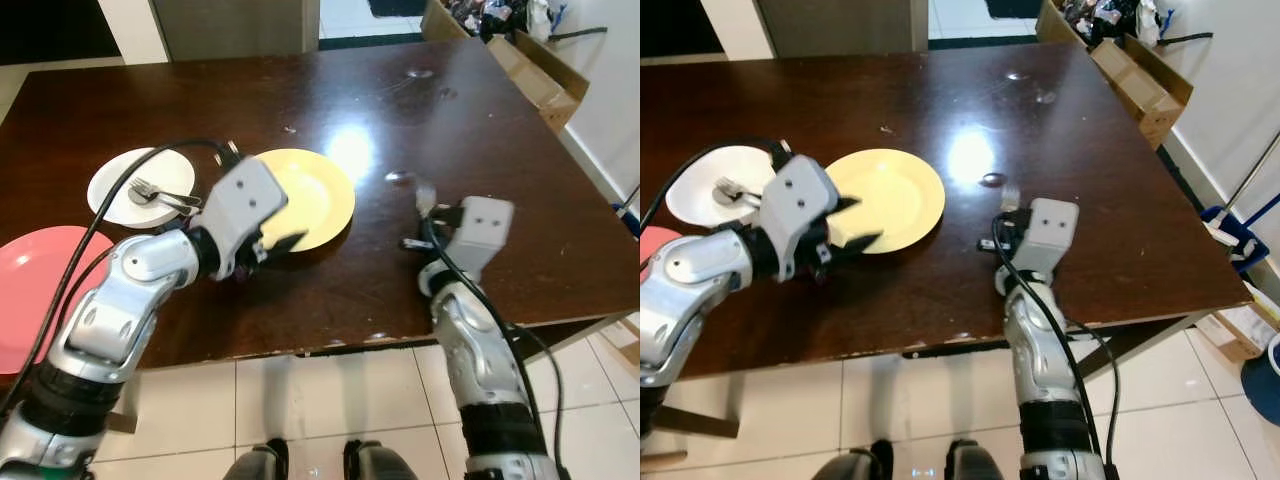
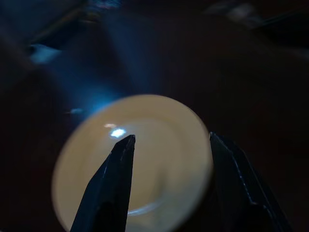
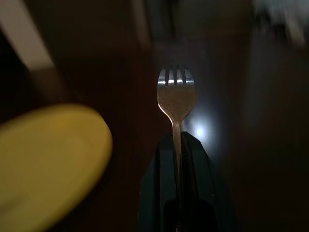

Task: Setting the table

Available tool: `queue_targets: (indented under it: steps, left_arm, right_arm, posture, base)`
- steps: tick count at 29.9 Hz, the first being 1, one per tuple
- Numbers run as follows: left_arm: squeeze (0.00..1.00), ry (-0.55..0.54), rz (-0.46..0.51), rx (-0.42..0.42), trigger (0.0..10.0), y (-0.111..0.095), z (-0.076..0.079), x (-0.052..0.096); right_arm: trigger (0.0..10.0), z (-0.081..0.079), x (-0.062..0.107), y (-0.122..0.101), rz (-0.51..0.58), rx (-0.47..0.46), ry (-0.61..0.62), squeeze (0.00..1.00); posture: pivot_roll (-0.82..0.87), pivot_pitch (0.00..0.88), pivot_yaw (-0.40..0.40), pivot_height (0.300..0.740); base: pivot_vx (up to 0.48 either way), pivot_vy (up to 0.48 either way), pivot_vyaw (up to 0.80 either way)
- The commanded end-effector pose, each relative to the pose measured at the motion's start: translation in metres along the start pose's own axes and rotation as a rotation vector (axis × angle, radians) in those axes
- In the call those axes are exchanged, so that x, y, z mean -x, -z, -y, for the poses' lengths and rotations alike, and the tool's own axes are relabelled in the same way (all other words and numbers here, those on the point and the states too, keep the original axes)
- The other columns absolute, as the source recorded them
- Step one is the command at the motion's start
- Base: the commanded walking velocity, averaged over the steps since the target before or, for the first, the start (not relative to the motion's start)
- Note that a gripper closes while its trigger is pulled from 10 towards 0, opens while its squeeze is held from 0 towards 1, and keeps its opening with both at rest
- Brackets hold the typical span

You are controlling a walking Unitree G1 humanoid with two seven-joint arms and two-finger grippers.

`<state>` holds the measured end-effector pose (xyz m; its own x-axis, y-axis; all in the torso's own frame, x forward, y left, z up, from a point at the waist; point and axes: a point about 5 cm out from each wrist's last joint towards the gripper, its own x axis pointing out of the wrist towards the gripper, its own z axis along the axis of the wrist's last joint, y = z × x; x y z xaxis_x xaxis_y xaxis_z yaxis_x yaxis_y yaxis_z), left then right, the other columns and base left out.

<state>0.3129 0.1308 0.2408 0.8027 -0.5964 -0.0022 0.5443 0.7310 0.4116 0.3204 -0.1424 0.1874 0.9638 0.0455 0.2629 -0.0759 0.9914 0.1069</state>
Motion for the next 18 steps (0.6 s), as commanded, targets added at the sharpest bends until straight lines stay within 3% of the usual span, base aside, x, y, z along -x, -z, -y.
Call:
queue_targets:
  steps: [1,2,7,10,18]
  left_arm:
    - [0.0,-0.091,-0.012,0.035,10.0,0.006,-0.007,0.003]
    - [0.0,-0.155,-0.004,0.091,10.0,0.01,-0.006,0.004]
    - [0.0,-0.239,-0.001,0.174,10.0,0.021,0.006,0.013]
    - [0.0,-0.313,-0.037,0.181,10.0,0.033,0.009,0.029]
    - [0.0,-0.368,-0.064,0.212,10.0,0.044,0.013,0.046]
  right_arm:
    - [10.0,-0.009,0.004,-0.009,0.044,0.021,-0.057,0.0]
    - [10.0,-0.014,0.008,-0.018,0.074,0.025,-0.088,0.0]
    - [10.0,-0.015,0.02,-0.031,0.109,0.031,-0.086,0.0]
    - [10.0,-0.013,0.023,-0.031,0.106,0.035,-0.065,0.0]
    - [10.0,-0.02,0.021,-0.032,0.094,0.036,-0.093,0.0]
  posture:
    - [-0.11,0.117,0.091,0.74]
    - [-0.12,0.117,0.081,0.74]
    - [-0.13,0.121,0.067,0.74]
    - [-0.13,0.123,0.055,0.74]
    - [-0.11,0.119,0.038,0.74]
  base:
    - [0.0,0.0,0.0]
    - [0.0,0.0,0.0]
    - [0.0,0.0,0.0]
    - [0.0,0.0,0.0]
    - [0.0,0.0,0.0]
